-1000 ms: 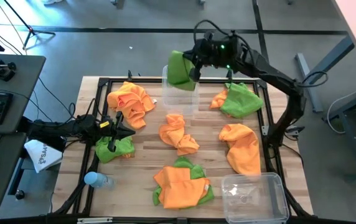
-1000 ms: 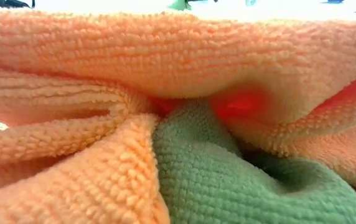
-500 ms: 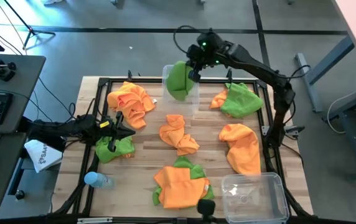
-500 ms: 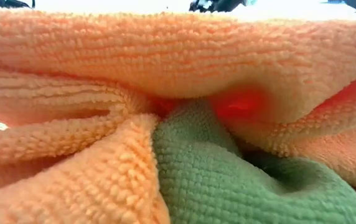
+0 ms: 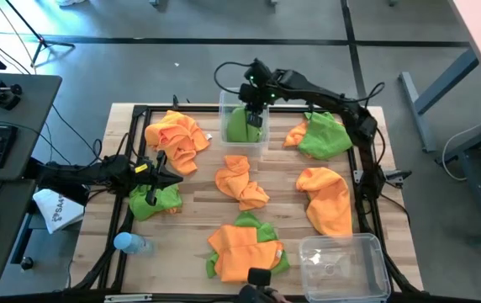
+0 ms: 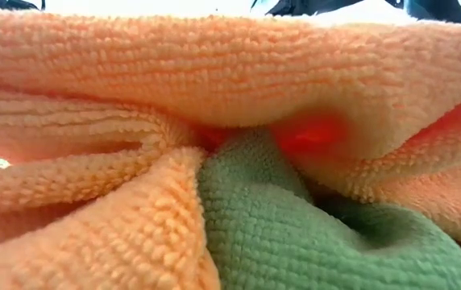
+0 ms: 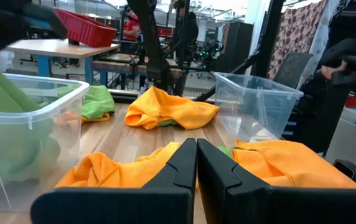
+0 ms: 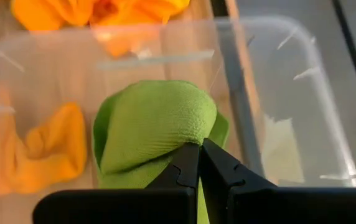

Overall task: Sort microfiber towel by color & place in baskets
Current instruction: Put the green microfiber towel into the top transparent bin, then put the orange microfiber towel into the bottom transparent bin

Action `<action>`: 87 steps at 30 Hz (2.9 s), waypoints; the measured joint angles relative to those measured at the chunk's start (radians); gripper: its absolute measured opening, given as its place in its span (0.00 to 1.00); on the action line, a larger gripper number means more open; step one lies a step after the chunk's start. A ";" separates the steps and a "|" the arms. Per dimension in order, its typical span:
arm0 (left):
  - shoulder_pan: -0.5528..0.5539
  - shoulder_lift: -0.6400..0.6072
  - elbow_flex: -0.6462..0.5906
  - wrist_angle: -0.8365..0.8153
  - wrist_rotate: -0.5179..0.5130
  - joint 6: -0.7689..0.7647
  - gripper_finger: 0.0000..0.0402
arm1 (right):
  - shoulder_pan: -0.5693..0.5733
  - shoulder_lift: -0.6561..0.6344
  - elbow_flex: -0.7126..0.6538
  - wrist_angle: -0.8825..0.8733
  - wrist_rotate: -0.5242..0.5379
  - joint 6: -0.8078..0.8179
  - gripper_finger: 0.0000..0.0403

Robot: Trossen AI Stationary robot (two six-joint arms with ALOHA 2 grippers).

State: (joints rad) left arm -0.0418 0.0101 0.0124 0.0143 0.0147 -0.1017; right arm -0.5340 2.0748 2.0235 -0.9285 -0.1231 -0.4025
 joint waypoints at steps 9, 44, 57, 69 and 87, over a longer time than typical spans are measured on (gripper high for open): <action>0.000 0.000 0.000 0.000 0.000 0.000 0.00 | 0.004 -0.001 0.000 -0.050 -0.001 0.016 0.09; 0.000 0.000 0.000 0.000 0.000 0.000 0.00 | 0.108 -0.544 -0.376 -0.152 -0.020 0.151 0.05; 0.000 0.000 0.000 0.000 0.000 0.000 0.00 | 0.245 -1.336 -1.155 0.200 0.132 0.557 0.01; 0.000 0.000 0.000 0.000 0.000 0.000 0.00 | 0.422 -1.566 -1.497 0.454 0.229 0.631 0.00; 0.000 0.078 0.003 0.018 -0.212 -0.036 0.00 | 0.437 -1.564 -1.564 0.485 0.230 0.533 0.00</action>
State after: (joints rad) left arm -0.0422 0.0881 0.0153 0.0319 -0.1970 -0.1373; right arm -0.0971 0.5106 0.4595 -0.4431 0.1070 0.1310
